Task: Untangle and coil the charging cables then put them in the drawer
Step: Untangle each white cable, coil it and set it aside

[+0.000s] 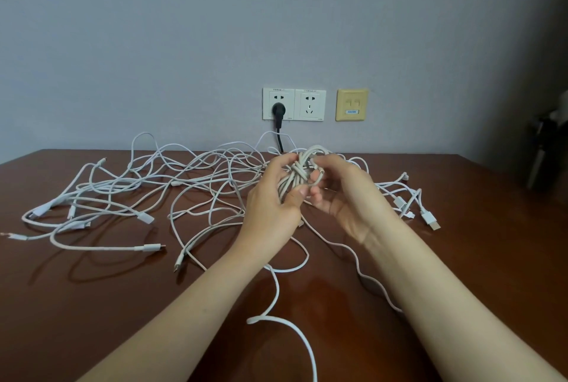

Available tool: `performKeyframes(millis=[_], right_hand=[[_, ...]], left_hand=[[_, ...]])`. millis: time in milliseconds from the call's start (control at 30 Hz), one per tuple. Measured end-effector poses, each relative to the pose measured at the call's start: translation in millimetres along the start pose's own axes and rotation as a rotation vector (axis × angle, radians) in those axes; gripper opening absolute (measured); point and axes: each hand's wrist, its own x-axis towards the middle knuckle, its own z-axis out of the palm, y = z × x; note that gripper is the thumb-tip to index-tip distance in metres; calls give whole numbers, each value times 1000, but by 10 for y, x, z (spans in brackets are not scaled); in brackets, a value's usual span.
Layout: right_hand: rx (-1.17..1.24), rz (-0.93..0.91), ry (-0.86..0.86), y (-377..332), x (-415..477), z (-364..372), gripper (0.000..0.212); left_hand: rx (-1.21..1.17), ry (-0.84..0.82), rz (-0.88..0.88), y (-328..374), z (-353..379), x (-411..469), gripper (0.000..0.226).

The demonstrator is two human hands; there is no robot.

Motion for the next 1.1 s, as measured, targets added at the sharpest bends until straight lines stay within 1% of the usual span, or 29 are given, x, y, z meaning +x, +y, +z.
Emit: performKeyframes(millis=[167,300,433,567,733,933,1033,1100], right_hand=[[-82,60,-23,-60,-14,-32,16],[-102,86,-43,-62,-16,-37,13],[-124,122,-58,-95,-37,-35,17],[-163,141,-106,-175,-59,-79,14],[-170,172,-123,-166,-50,-101,13],[-247,229,-128,-212,-45,-172,22],[-281,258,-130,-209,-38,-188,26],[-365,248,-139,-218,-33,-210,28]], left_hand=[[-27,-4,8,3,15,2,39],[-75,1,2,1,14,9,40],[-13,-38,36,-13,-26,21,34],[9,-50,51,-13,-15,32,35],[69,-73,71,-42,-36,32,38],[168,-127,103,13,-65,3,45],[230,-136,134,24,-75,-14,45],[234,-144,132,36,-61,-18,43]])
